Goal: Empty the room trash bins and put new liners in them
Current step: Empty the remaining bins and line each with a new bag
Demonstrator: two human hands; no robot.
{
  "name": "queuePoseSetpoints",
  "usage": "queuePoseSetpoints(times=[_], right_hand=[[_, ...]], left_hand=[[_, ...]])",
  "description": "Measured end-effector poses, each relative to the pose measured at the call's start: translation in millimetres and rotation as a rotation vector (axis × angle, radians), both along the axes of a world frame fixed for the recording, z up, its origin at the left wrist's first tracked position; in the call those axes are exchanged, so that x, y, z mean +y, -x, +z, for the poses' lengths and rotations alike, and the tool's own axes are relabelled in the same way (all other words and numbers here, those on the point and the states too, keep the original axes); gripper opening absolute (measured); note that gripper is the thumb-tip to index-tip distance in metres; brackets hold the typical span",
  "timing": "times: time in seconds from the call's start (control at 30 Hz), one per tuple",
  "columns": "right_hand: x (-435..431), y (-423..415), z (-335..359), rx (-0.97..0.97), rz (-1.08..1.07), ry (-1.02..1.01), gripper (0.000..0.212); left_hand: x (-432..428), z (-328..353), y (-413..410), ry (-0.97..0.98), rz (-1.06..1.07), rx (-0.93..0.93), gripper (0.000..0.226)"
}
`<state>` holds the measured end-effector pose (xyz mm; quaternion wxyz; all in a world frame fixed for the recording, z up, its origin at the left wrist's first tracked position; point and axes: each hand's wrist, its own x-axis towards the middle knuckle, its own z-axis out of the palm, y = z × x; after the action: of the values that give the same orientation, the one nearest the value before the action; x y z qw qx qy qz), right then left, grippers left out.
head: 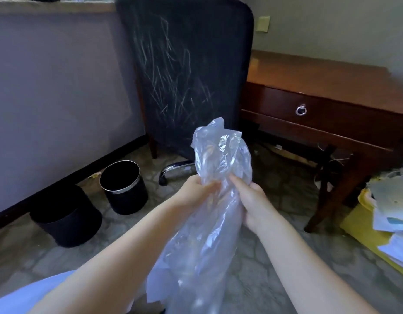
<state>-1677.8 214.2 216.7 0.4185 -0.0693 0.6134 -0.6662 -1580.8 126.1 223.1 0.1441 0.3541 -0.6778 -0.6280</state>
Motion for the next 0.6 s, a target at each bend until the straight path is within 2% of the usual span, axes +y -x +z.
queuePoseSetpoints(times=[0.07, 0.2, 0.3, 0.4, 0.5, 0.6], right_hand=[[-25, 13, 3, -0.018, 0.031, -0.014, 0.03], [-81, 22, 15, -0.011, 0.089, -0.087, 0.025], [-127, 17, 27, -0.004, 0.143, -0.14, 0.019], [-179, 6, 38, 0.026, 0.173, -0.193, 0.022], [-236, -9, 47, 0.061, 0.18, -0.233, 0.023], [-289, -28, 55, 0.083, 0.209, -0.271, 0.019]], left_hand=[[-20, 2, 11, 0.015, 0.05, -0.021, 0.036], [-64, 13, 19, 0.068, 0.142, -0.065, 0.047], [-104, 23, 13, 0.092, 0.221, -0.094, 0.047], [-152, 28, 1, 0.079, 0.351, -0.131, 0.046], [-202, 33, -21, -0.004, 0.491, -0.14, 0.045], [-252, 40, -51, -0.132, 0.595, -0.139, 0.033]])
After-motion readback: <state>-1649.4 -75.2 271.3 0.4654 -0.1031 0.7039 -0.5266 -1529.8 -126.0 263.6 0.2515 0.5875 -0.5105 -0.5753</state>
